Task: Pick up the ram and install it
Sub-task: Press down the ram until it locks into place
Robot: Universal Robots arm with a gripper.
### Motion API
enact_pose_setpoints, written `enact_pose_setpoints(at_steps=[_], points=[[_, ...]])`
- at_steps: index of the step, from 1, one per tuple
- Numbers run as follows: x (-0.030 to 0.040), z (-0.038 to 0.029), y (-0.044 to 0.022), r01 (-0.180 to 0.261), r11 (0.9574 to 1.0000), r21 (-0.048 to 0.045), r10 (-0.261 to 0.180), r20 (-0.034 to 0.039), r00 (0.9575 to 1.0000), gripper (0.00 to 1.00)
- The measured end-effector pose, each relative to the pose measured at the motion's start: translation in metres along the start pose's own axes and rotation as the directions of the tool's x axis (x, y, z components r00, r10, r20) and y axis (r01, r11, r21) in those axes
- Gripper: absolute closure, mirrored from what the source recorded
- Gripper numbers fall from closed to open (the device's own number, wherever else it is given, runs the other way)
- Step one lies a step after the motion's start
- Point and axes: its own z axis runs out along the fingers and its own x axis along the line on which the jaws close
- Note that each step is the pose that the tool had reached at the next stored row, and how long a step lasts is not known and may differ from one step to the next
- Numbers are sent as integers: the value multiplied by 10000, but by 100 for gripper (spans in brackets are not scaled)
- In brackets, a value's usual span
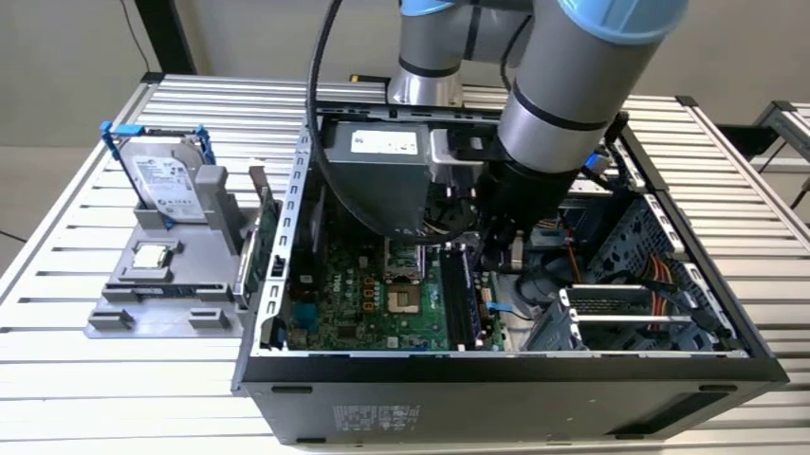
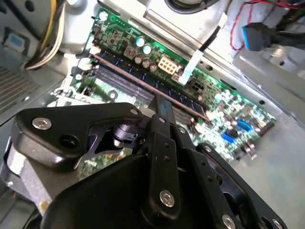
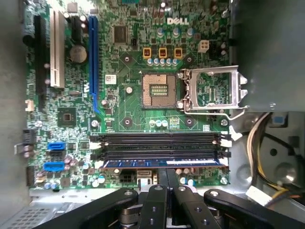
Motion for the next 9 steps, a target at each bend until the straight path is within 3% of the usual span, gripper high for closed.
enact_pose_setpoints(at_steps=[4, 9], points=[[-6, -149, 6, -1, 10000, -34, 1, -3, 10000, 100], [-10, -268, 11, -2, 10000, -96, 2, -10, 10000, 100]])
